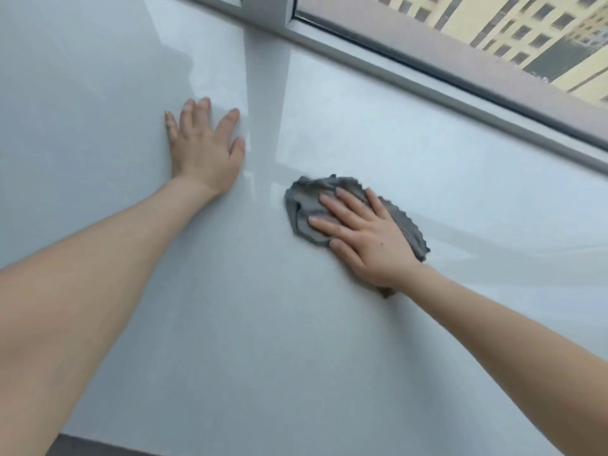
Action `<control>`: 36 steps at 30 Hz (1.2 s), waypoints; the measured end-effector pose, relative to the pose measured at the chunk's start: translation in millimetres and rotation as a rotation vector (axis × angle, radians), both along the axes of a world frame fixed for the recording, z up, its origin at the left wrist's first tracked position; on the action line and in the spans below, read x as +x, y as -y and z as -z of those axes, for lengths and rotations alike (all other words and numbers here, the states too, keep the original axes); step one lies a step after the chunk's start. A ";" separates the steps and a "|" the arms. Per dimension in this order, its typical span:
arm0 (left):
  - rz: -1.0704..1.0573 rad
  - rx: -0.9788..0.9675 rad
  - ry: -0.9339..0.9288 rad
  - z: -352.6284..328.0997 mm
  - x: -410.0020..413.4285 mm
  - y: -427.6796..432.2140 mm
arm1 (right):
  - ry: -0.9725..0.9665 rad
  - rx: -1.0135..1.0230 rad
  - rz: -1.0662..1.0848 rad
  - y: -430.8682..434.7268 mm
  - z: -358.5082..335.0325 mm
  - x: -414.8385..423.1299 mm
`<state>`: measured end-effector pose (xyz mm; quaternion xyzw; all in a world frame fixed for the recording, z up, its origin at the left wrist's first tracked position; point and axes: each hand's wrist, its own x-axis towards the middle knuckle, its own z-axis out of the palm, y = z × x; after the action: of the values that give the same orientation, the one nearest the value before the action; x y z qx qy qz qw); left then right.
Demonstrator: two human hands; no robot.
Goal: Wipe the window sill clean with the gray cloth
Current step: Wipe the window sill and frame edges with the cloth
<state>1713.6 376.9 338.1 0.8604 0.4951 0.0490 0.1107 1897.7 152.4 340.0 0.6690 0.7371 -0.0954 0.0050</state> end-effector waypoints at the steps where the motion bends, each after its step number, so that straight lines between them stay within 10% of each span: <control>1: -0.009 -0.005 -0.015 -0.5 9.0 -6.7 | 0.004 0.029 0.116 -30.5 2.2 19.8; 6: -0.115 0.044 -0.036 5.1 34.2 -13.7 | -0.016 0.022 0.693 -135.0 5.9 38.6; 11: -0.114 0.049 -0.019 2.3 32.9 -13.8 | -0.061 0.036 0.185 -120.7 1.2 -6.7; 23: -0.139 0.079 -0.008 7.2 30.0 -14.3 | -0.052 0.044 0.014 -243.6 -4.0 64.8; 36: -0.161 0.068 0.011 5.9 33.4 -12.5 | 0.037 0.033 0.962 -40.3 -0.3 167.3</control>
<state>1746.9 389.5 332.2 0.8208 0.5601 0.0792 0.0798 2065.0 192.6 340.3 0.9356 0.3454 -0.0634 -0.0370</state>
